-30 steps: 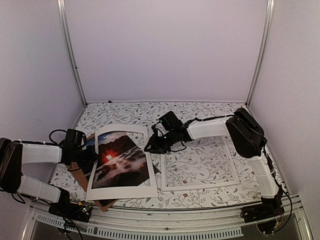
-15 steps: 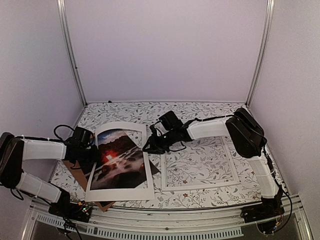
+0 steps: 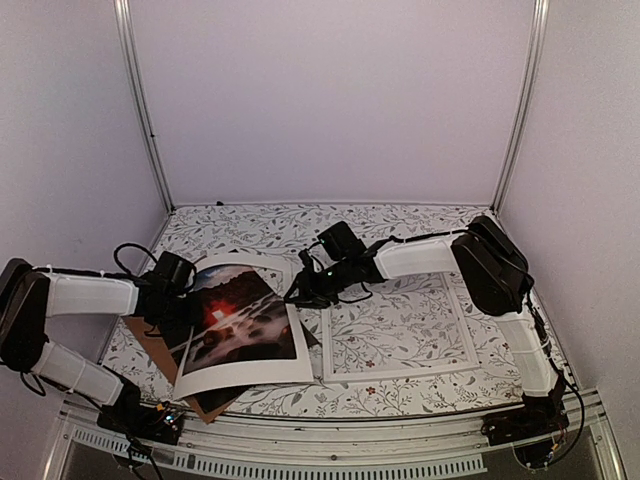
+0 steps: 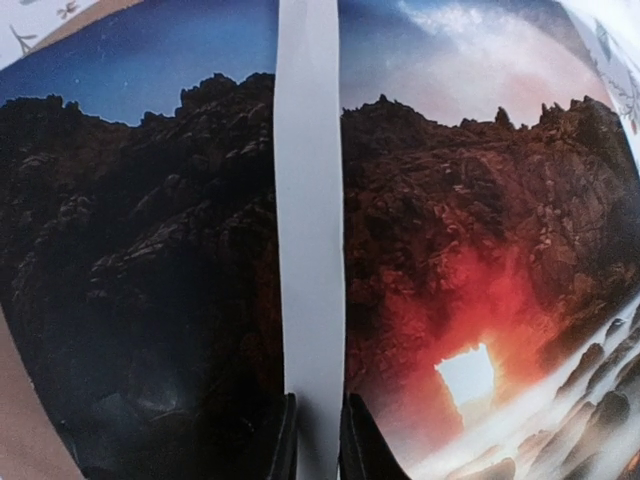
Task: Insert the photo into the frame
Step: Pick up the mat board from the photo, then adjust the frame body at the center of the board.
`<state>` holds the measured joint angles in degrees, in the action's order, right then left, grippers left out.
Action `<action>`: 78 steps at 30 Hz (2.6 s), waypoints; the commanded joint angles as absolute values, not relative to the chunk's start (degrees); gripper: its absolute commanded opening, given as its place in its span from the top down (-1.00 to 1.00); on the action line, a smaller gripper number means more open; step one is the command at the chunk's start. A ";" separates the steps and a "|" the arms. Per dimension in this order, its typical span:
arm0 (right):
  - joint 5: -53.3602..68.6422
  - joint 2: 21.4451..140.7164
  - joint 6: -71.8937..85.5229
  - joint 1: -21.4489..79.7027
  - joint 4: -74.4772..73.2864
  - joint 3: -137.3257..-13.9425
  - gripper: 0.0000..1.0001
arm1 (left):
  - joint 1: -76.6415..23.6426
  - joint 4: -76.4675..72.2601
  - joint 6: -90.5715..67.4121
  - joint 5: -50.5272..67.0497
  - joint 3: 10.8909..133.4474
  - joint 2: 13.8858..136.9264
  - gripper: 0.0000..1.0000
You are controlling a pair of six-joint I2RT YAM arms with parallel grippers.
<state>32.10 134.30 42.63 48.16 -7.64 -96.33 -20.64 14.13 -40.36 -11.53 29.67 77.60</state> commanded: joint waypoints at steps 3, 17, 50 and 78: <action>31.92 130.98 40.86 47.07 -8.70 -95.89 0.09 | -21.68 18.52 -40.18 -12.11 30.32 77.71 0.78; 26.87 127.78 36.39 45.79 -14.87 -96.06 -0.29 | -21.68 21.02 -39.04 -11.12 34.04 75.19 0.88; 6.82 101.48 25.84 23.34 -26.87 -73.98 -0.54 | -25.86 25.63 -36.21 -11.56 48.94 81.41 0.92; 6.07 99.17 20.92 13.80 -22.04 -53.49 0.01 | -32.84 28.18 -36.41 -14.08 57.21 90.27 0.90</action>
